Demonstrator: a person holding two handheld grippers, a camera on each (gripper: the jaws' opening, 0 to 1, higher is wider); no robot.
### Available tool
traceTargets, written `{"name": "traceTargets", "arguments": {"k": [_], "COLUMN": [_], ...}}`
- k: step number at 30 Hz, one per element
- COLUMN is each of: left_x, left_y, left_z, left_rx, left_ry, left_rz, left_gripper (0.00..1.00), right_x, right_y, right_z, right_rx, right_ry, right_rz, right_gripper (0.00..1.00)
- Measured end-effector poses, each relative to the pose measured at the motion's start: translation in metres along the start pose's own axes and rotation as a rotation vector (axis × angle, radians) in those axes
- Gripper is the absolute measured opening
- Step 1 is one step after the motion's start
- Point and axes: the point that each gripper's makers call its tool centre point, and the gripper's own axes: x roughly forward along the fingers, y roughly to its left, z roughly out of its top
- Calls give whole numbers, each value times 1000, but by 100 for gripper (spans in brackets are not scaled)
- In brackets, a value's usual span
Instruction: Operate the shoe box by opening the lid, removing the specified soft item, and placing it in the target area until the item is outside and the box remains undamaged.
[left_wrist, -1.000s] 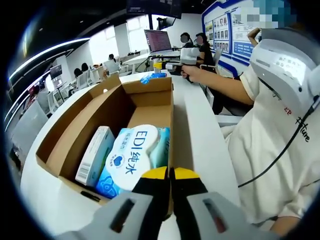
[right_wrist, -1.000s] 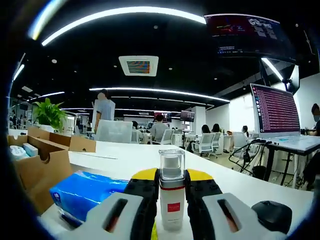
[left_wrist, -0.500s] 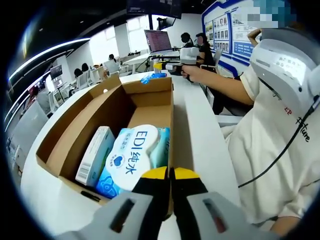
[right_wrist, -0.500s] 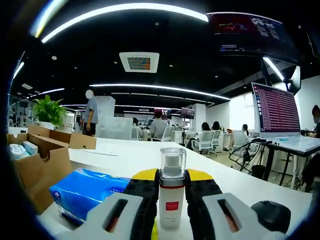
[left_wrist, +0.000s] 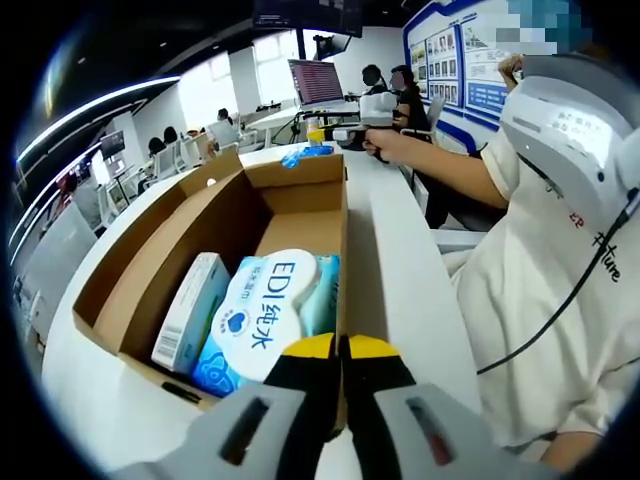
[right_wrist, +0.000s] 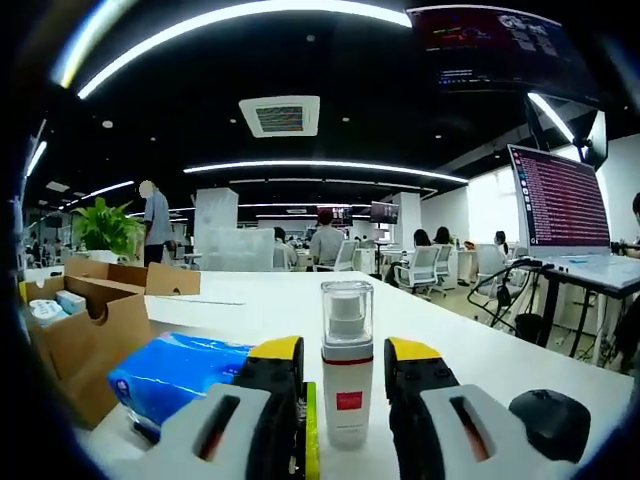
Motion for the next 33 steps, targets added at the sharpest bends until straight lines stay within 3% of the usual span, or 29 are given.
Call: {"name": "traceTargets", "arguments": {"k": [4, 6, 9, 14, 17, 24, 28, 33], "left_x": [0, 0, 0, 0, 0, 1, 1, 0], "left_y": [0, 0, 0, 0, -1, -2, -1, -1], "left_z": [0, 0, 0, 0, 0, 0, 0, 0], "left_rx": [1, 1, 0, -2, -4, -8, -7, -3], "left_ry": [0, 0, 0, -2, 0, -2, -2, -4], "left_rz": [-1, 0, -1, -3, -2, 0, -1, -1], "left_gripper": [2, 2, 2, 2, 2, 2, 2, 2], "right_x": [-4, -10, -20, -31, -35, -44, -46, -44], "right_y": [1, 2, -7, -16, -19, -8, 3, 32], "right_z": [3, 10, 35, 65, 77, 109, 121, 128], "right_rx": [-65, -6, 52, 157, 144, 102, 87, -7], "right_ry": [15, -3, -82, -145, -165, -219, -227, -204], "right_rz": [-20, -25, -47, -35, -39, -2, 49, 159], "right_gripper": [47, 44, 48, 50, 55, 55, 51, 51]}}
